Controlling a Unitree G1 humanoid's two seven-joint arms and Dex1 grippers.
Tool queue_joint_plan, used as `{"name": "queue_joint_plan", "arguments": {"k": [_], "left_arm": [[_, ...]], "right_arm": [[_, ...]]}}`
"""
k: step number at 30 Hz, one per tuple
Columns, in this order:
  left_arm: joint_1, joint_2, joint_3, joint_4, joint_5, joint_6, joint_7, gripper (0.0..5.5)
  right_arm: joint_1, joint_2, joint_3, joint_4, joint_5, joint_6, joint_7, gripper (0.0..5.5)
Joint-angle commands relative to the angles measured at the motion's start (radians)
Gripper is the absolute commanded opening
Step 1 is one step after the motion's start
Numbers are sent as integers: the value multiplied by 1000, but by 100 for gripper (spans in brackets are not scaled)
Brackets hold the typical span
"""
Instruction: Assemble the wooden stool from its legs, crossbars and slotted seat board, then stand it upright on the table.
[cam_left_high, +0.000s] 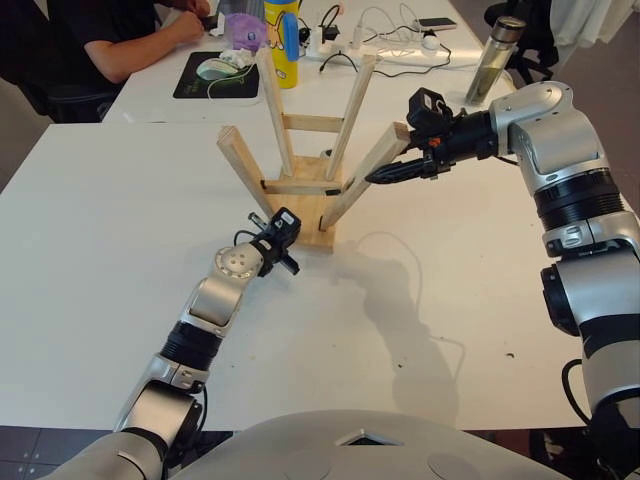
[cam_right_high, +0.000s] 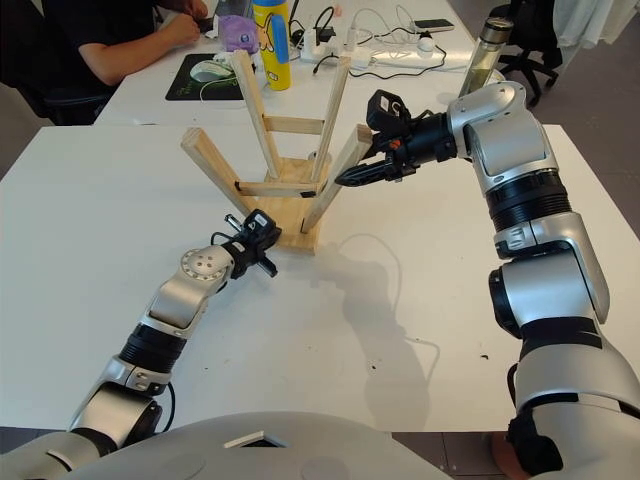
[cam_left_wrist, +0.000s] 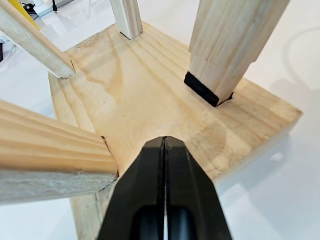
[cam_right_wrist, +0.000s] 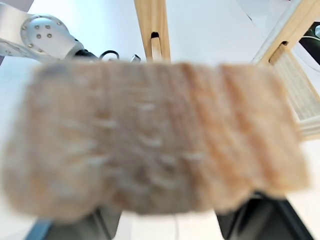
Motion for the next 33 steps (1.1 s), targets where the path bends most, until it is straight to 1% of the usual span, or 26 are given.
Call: {"name": "queue_joint_plan", "arguments": {"k": [1, 7, 14, 18, 22, 26, 29, 33], "left_arm": [[57, -9, -34, 50, -19, 54, -56, 0], [61, -10, -31, 47, -20, 53, -56, 0], [61, -19, -35, 54, -21, 52, -56, 0], [58, -25, -35, 55, -23, 52, -55, 0], [68, -27, -32, 56, -24, 50, -51, 0], [68, -32, -30, 63, -23, 49, -47, 0], [66, -34, -27, 67, -21, 48, -45, 0], [63, -34, -20, 69, -20, 43, -40, 0]], "right_arm": [[84, 61, 84, 67, -125, 9, -53, 208], [66, 94, 109, 44, -147, 10, -42, 208], [113, 130, 149, -30, -161, 38, -33, 208], [92, 155, 132, 16, -166, 43, -58, 207], [22, 185, 91, 130, -173, 31, -85, 207], [-23, 217, 93, 201, -192, 1, -76, 207], [-24, 225, 92, 216, -196, -17, -62, 207], [33, 204, 60, 149, -164, -29, -64, 207]]}}
